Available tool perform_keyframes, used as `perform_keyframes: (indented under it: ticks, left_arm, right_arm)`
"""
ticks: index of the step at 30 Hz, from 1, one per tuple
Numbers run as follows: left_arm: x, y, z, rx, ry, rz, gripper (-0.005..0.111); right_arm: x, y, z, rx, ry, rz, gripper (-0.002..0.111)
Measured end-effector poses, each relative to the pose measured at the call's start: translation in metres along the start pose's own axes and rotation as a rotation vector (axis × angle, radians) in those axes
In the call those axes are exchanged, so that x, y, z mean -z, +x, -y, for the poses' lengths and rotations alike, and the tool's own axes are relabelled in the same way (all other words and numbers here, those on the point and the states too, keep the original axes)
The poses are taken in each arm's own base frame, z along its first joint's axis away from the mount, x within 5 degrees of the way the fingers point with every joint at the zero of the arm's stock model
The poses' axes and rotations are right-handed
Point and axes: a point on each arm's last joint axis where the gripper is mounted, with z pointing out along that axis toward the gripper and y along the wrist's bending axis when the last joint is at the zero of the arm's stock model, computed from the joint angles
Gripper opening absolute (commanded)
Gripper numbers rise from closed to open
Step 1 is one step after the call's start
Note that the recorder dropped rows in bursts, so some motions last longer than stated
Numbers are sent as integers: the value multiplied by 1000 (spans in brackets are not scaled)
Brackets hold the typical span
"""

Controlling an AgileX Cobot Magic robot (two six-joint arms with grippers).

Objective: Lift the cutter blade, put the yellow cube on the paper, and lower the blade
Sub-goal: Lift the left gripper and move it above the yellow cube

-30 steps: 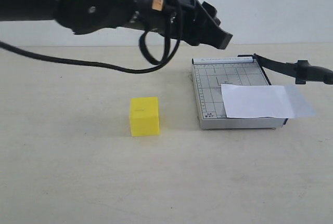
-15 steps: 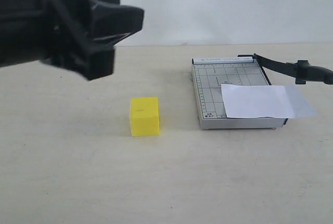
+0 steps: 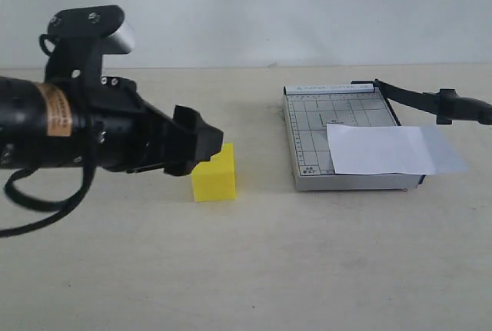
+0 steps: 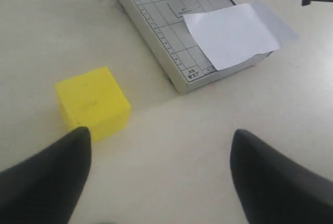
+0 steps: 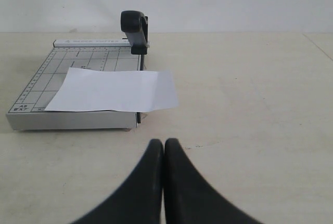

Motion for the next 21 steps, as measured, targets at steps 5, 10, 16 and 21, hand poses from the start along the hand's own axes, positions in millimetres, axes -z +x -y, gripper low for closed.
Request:
perform_keyframes:
  ticks: [5,10,16,21]
  left_arm:
    - [-27,-29,-23,45,-34,-65,80]
    - [-27,-30,-25,53,-33,-100,80]
    - [-37,-25,-31,48,-48,-176,88]
    - [-69,-17,-37,63,-44,-290,106]
  right_arm:
    - [0,0,0,0,0,0,0]
    - [0,0,0,0,0,0,0]
    - [0,0,0,0,0,0,0]
    - [0,0,0,0,0,0,0]
